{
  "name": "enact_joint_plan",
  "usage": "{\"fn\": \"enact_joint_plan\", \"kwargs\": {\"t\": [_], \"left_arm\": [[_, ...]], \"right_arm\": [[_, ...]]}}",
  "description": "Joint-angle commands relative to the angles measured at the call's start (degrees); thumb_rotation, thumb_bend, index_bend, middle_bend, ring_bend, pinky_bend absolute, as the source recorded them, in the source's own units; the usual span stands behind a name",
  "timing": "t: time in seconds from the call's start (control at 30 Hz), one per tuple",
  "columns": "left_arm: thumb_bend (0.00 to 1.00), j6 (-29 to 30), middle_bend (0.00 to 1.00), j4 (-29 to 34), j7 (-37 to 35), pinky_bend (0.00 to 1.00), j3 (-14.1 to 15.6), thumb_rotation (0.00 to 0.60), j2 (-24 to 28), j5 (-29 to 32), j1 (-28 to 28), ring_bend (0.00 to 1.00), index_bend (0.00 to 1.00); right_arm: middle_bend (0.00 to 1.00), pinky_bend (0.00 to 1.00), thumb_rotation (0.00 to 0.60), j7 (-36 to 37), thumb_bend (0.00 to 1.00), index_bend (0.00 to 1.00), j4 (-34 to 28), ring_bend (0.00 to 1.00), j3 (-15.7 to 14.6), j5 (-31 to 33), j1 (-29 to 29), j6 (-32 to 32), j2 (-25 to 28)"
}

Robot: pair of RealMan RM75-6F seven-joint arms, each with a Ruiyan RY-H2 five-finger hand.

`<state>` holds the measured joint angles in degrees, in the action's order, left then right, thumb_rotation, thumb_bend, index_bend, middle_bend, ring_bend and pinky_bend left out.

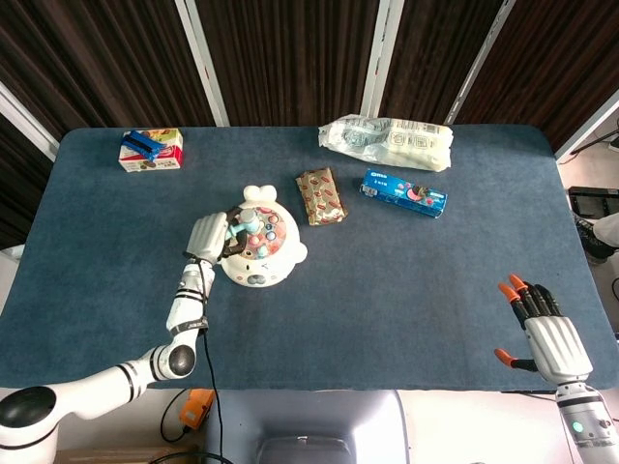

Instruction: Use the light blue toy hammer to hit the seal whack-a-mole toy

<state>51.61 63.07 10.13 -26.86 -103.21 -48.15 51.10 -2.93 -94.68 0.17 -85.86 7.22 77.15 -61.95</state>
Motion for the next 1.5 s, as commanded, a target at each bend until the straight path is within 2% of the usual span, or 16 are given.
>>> {"fn": "enact_joint_plan", "kwargs": {"t": [0.03, 0.4, 0.7, 1.13, 1.37, 1.5], "left_arm": [[0.84, -0.9, 0.99, -3.1, 1.4, 1.00, -1.1, 0.600, -2.1, 2.0, 2.3, 0.95, 0.74], [0.84, -2.2, 0.99, -7.0, 2.8, 1.00, -1.4, 0.600, -2.9, 5.2, 4.1, 0.95, 0.74], [0.84, -1.2, 0.99, -3.5, 2.9, 1.00, 0.6, 0.600, -1.6, 4.8, 2.3, 0.95, 0.74], [0.84, -3.0, 0.99, -5.3, 2.1, 1.00, 2.5, 0.600, -2.2, 5.2, 1.5, 0.95, 0.74], [0.84, -3.2, 0.99, -5.6, 1.4, 1.00, 2.5, 0.600, -2.4, 4.8, 1.5, 0.95, 0.74], [0.84, -2.0, 0.99, -4.4, -0.4, 1.00, 1.0, 0.600, -1.4, 3.7, 1.6, 0.95, 0.74]], "right_arm": [[0.00, 0.00, 0.600, 0.7, 0.29, 0.00, 0.1, 0.00, 0.0, -0.1, 0.0, 0.0, 0.3], [0.00, 0.00, 0.600, 2.0, 0.29, 0.00, 0.3, 0.00, -0.3, -0.8, -0.3, 0.6, 0.9], [0.00, 0.00, 0.600, 1.4, 0.29, 0.00, 0.1, 0.00, -0.4, -1.0, -0.2, 0.3, 0.6], [0.00, 0.00, 0.600, 1.4, 0.29, 0.00, 0.3, 0.00, -0.2, -0.8, -0.2, 0.3, 0.6], [0.00, 0.00, 0.600, 1.3, 0.29, 0.00, 0.3, 0.00, -0.1, -0.7, -0.2, 0.3, 0.5], [0.00, 0.00, 0.600, 1.4, 0.29, 0.00, 0.3, 0.00, -0.1, -0.7, -0.2, 0.3, 0.6]]}}
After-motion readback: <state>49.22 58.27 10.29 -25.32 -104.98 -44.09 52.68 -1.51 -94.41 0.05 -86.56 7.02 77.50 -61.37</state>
